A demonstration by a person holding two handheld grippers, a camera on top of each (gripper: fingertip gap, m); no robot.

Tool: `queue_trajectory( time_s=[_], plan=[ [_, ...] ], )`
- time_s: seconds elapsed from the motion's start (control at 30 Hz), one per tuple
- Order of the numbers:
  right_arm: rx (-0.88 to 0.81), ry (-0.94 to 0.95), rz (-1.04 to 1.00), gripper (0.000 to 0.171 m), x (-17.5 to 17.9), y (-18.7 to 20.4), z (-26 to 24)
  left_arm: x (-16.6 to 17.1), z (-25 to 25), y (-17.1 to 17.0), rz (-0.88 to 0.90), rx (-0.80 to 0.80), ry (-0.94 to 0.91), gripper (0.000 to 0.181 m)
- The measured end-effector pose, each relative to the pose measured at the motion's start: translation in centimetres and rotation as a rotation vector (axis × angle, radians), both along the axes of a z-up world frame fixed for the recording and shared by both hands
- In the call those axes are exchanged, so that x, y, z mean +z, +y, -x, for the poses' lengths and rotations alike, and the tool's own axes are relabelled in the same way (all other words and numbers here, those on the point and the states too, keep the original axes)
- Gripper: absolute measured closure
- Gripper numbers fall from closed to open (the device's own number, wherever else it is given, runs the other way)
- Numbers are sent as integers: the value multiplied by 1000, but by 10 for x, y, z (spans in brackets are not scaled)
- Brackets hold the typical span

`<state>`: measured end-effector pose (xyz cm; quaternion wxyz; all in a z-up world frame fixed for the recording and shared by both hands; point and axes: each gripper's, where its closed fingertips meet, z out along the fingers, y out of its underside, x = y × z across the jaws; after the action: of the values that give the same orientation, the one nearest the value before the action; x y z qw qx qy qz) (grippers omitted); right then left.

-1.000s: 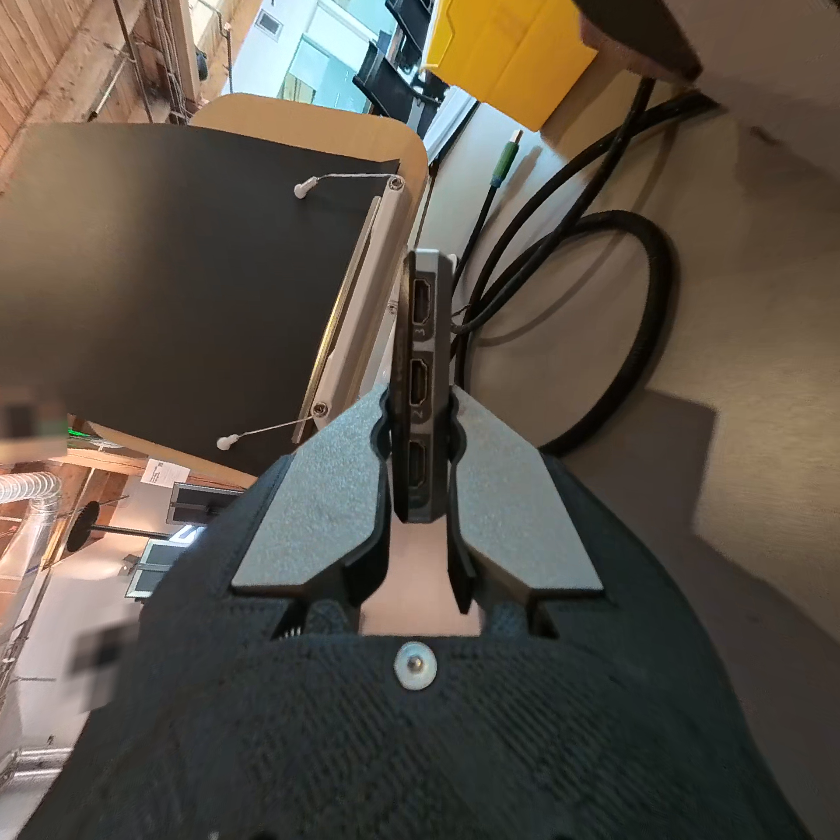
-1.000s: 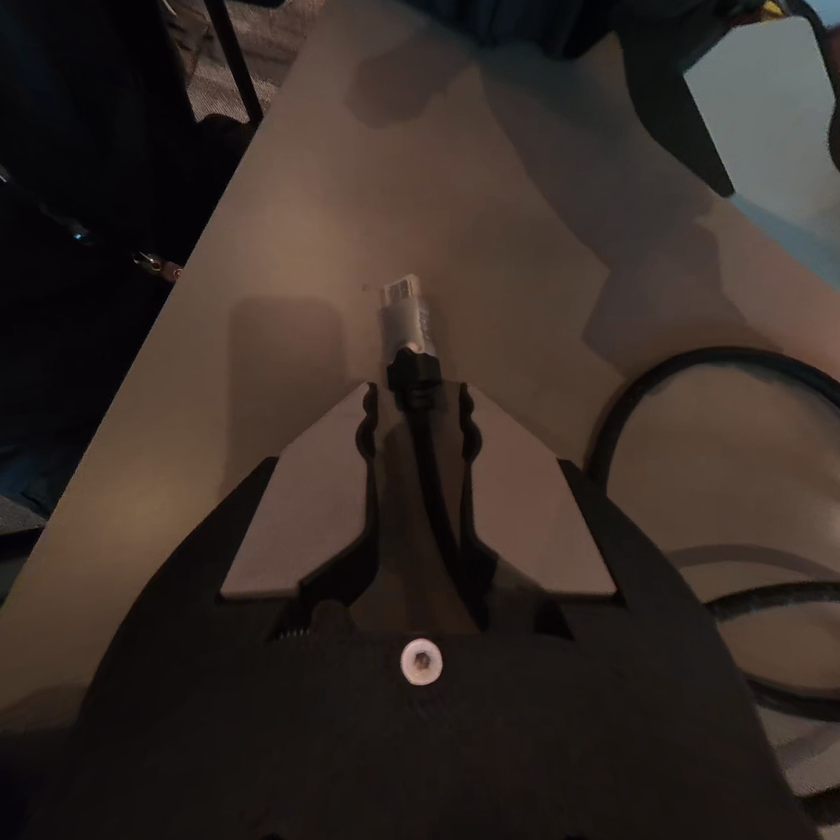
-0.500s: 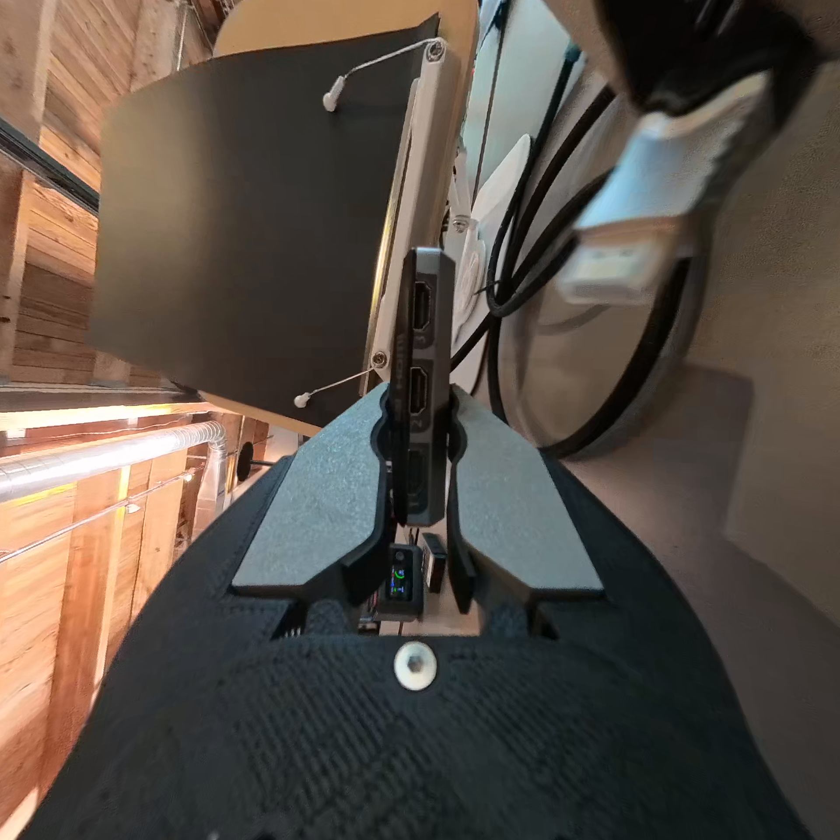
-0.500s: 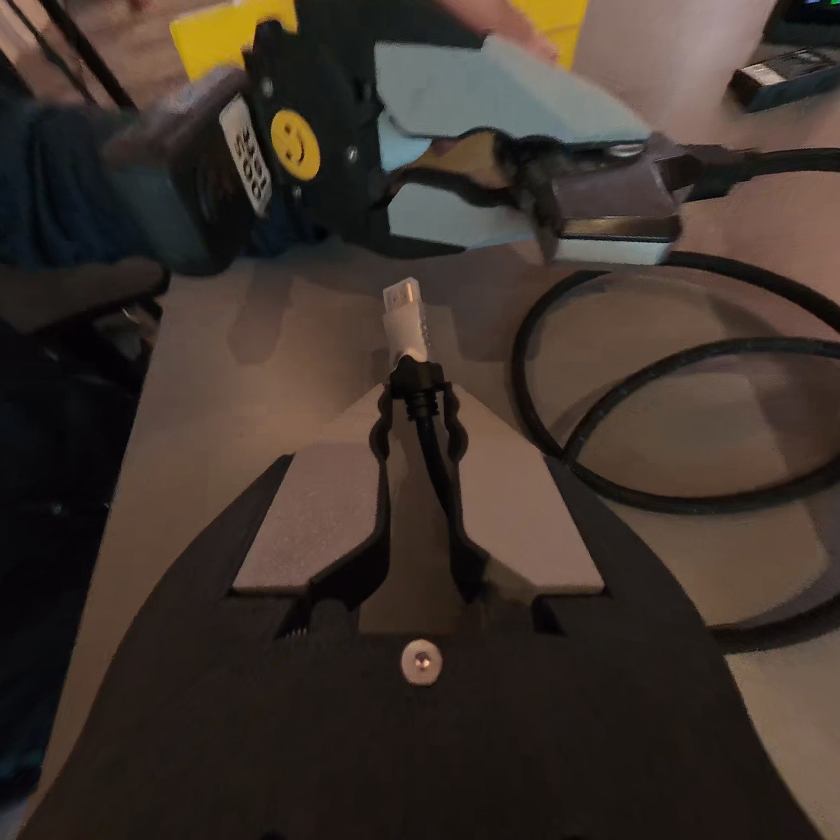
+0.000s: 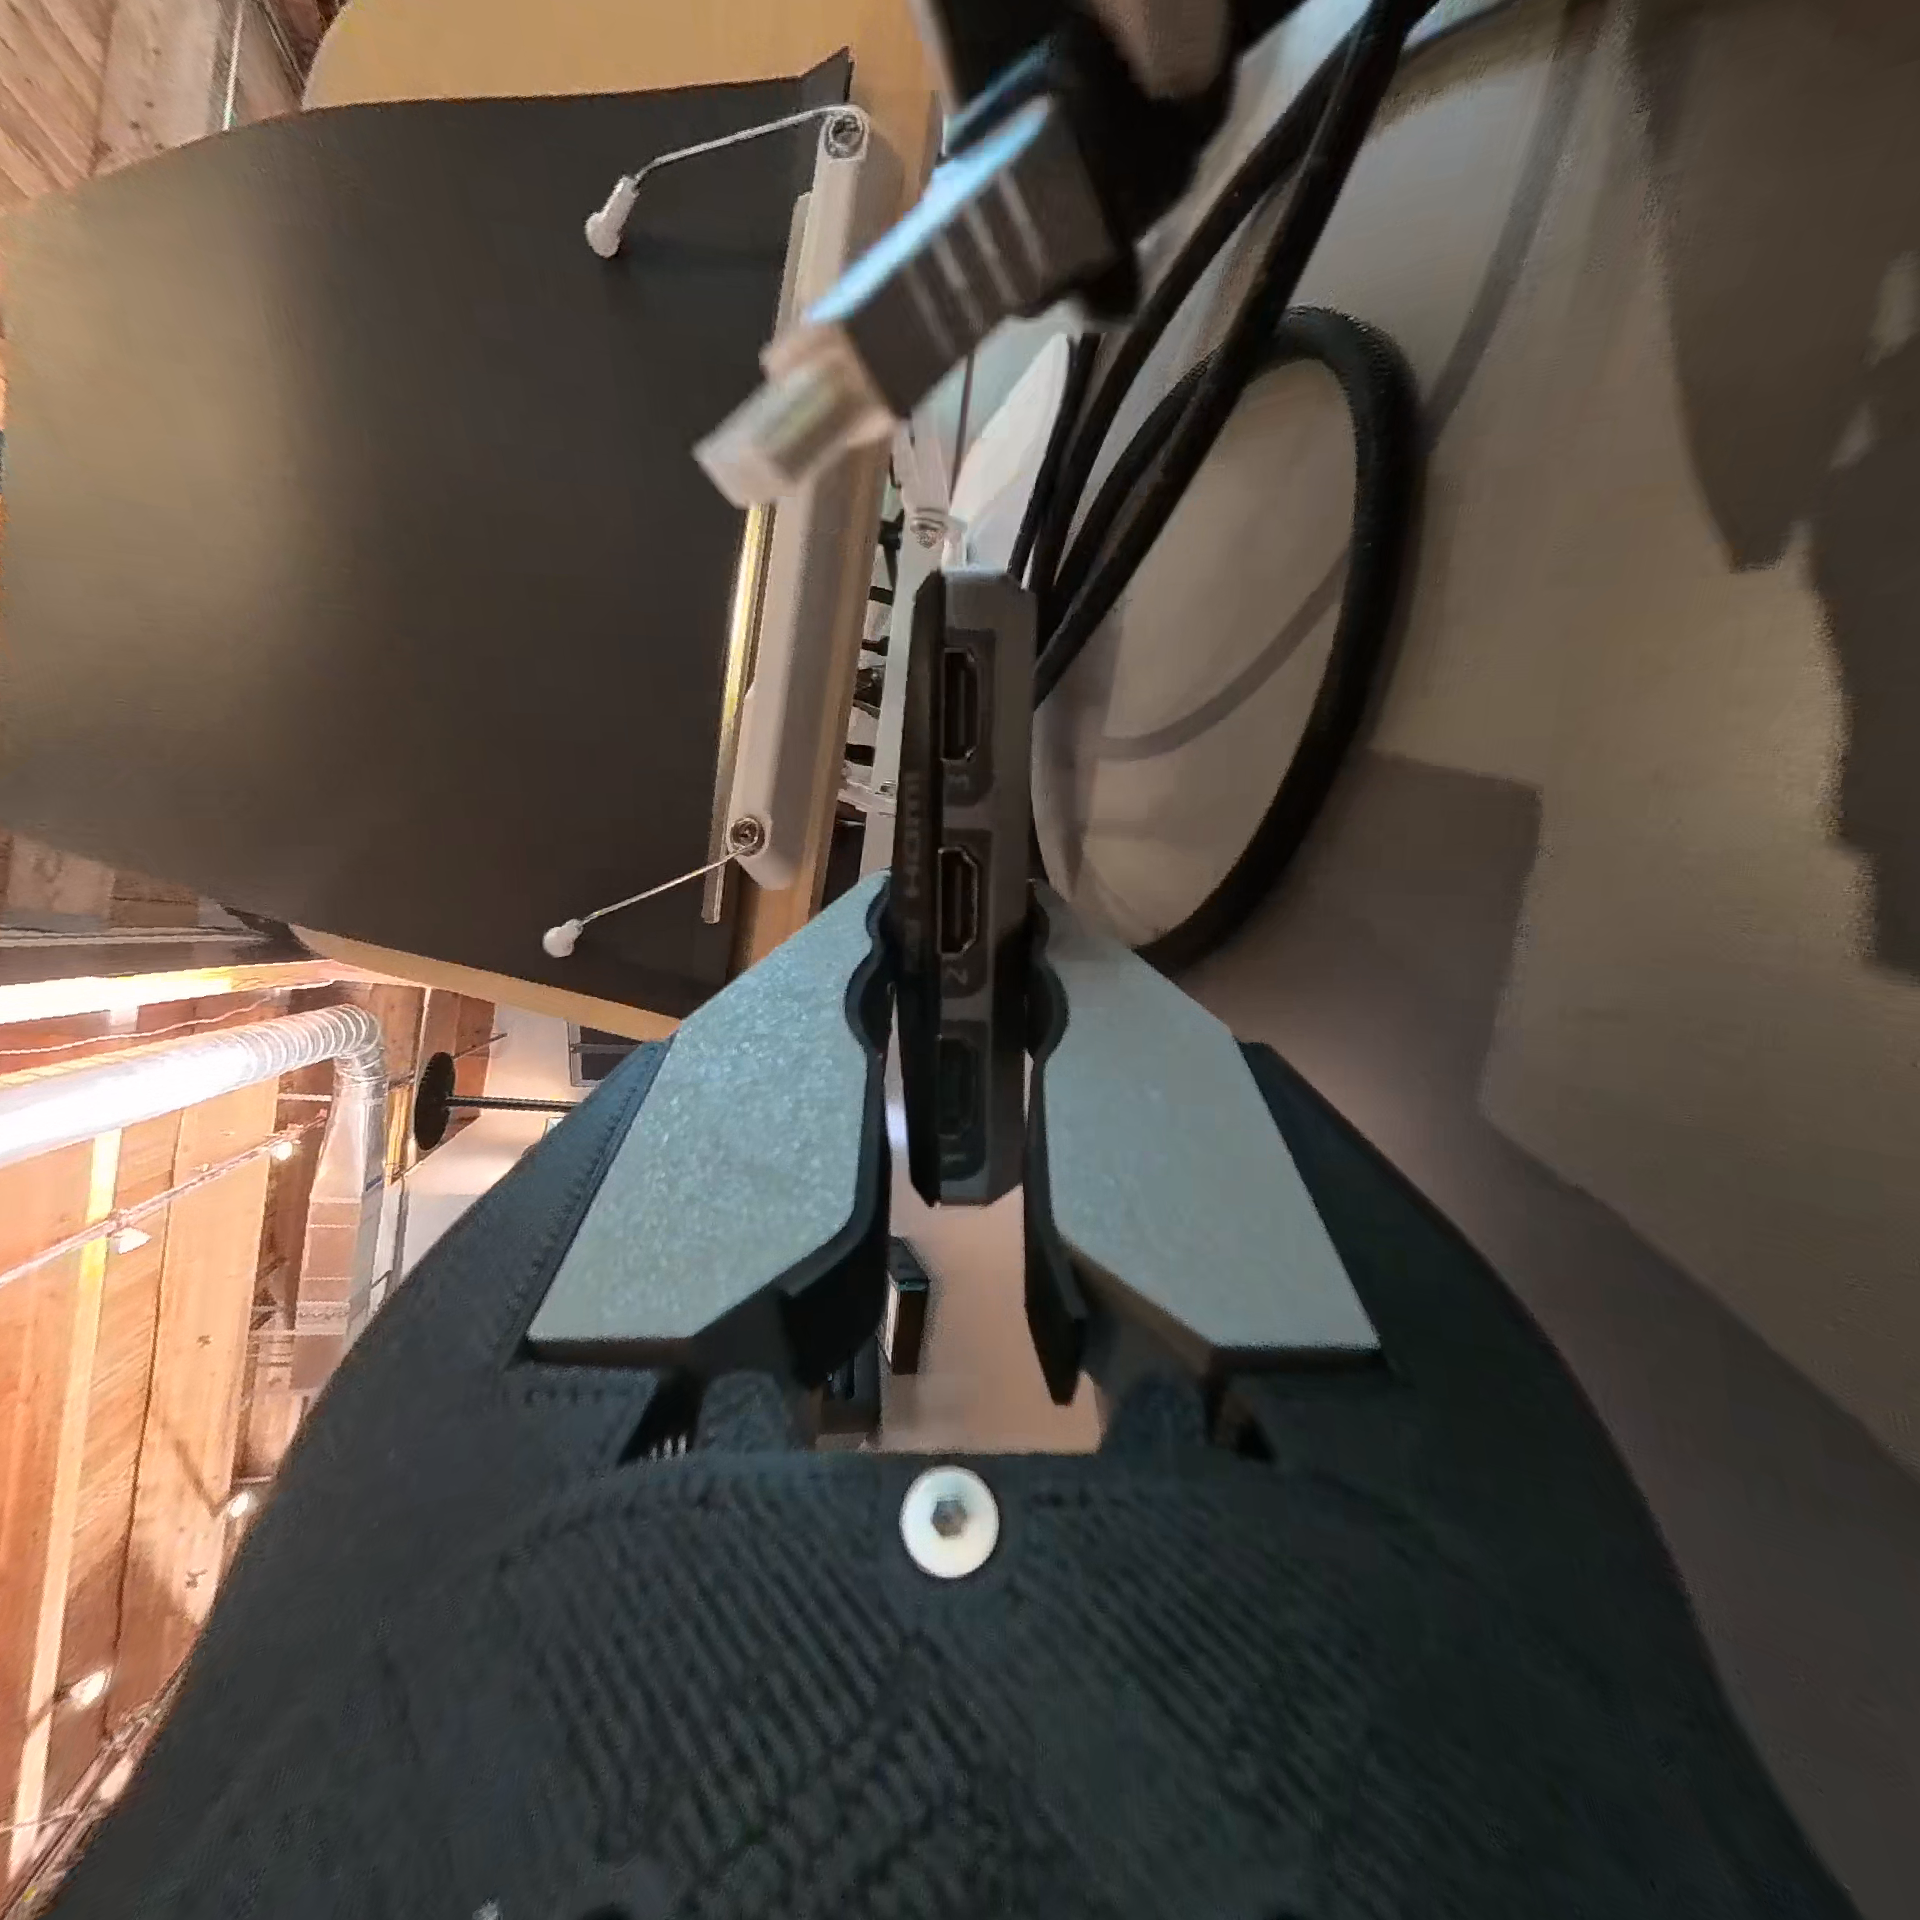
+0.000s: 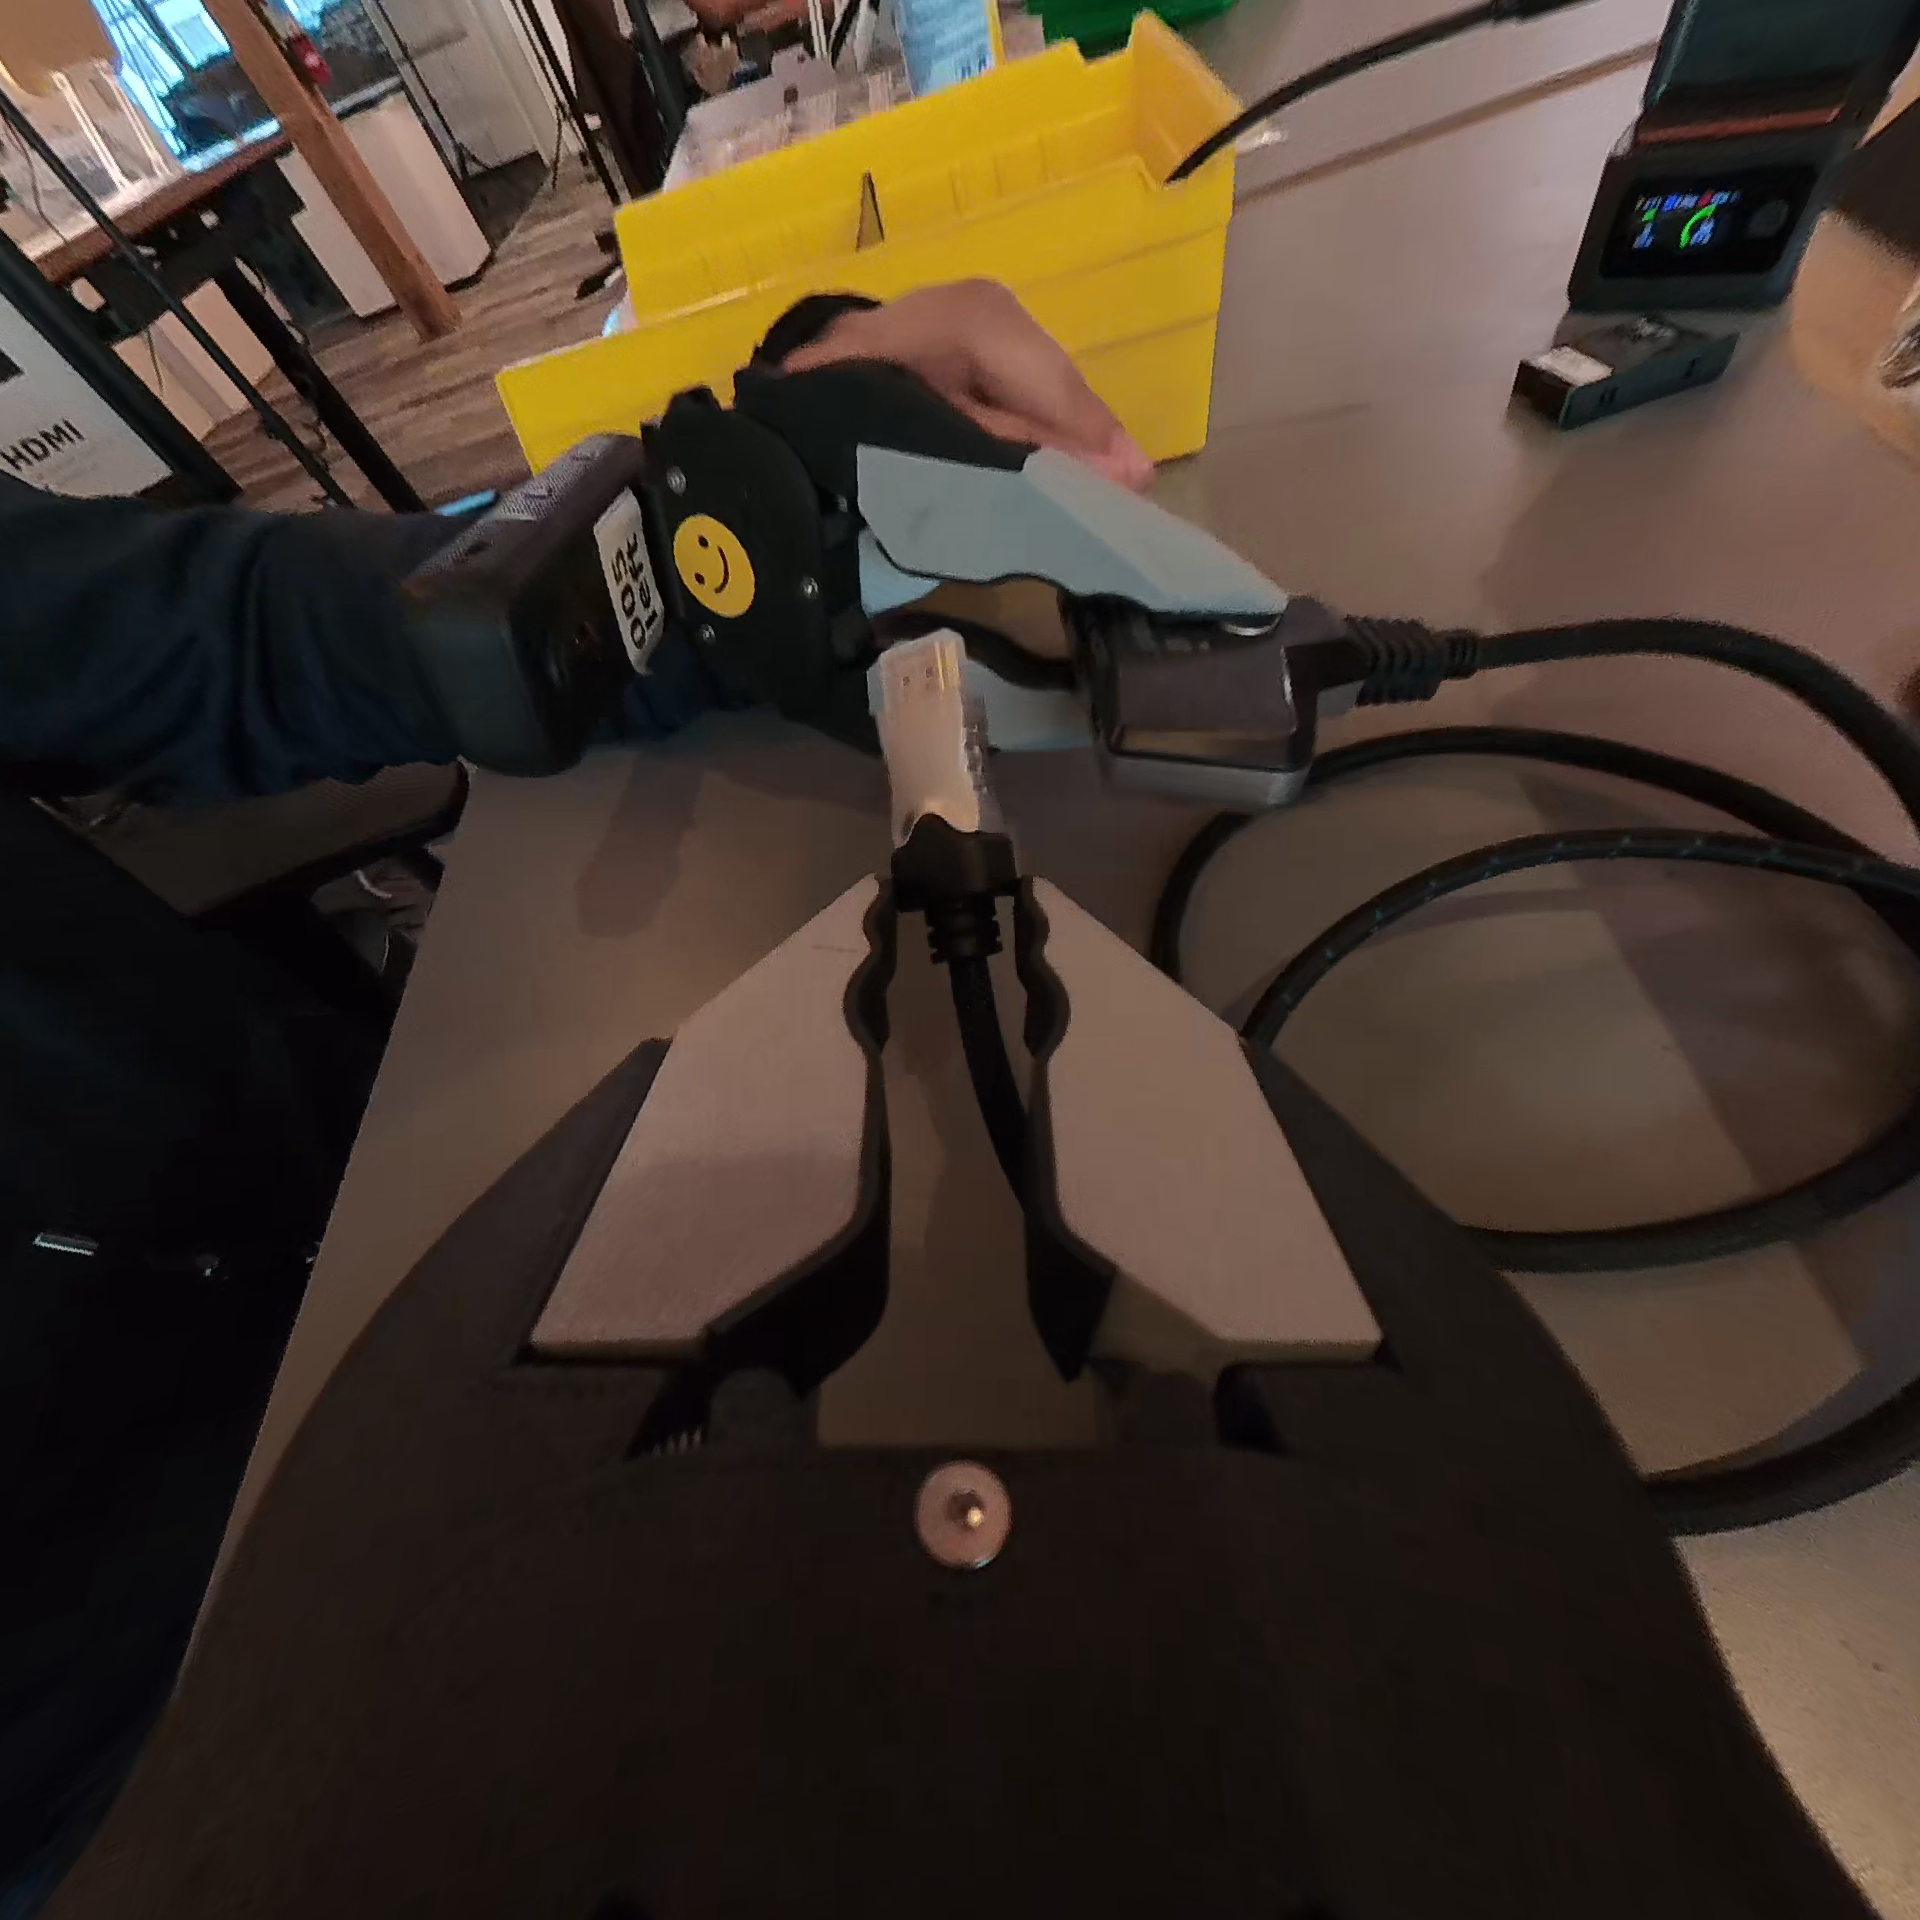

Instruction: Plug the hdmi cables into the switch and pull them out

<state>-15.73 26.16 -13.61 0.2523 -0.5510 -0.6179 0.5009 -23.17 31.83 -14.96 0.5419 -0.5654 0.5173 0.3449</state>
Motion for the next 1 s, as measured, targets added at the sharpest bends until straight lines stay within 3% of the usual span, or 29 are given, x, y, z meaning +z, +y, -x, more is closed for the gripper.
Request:
queue_trajectory(
  time_s=[0.17, 0.73, 1.0],
  plan=[
    [-50, 36, 31, 151, 8, 11, -2, -4, -12, -8, 85, -40, -97, 156],
    [-29, 33, 56, 151, 7, 10, -4, 4, -19, -10, 6, -66, -59, 159],
    [-66, 68, 65, 152, 14, 18, -5, -17, -34, -21, 212, -140, -202, 146]
  ],
)
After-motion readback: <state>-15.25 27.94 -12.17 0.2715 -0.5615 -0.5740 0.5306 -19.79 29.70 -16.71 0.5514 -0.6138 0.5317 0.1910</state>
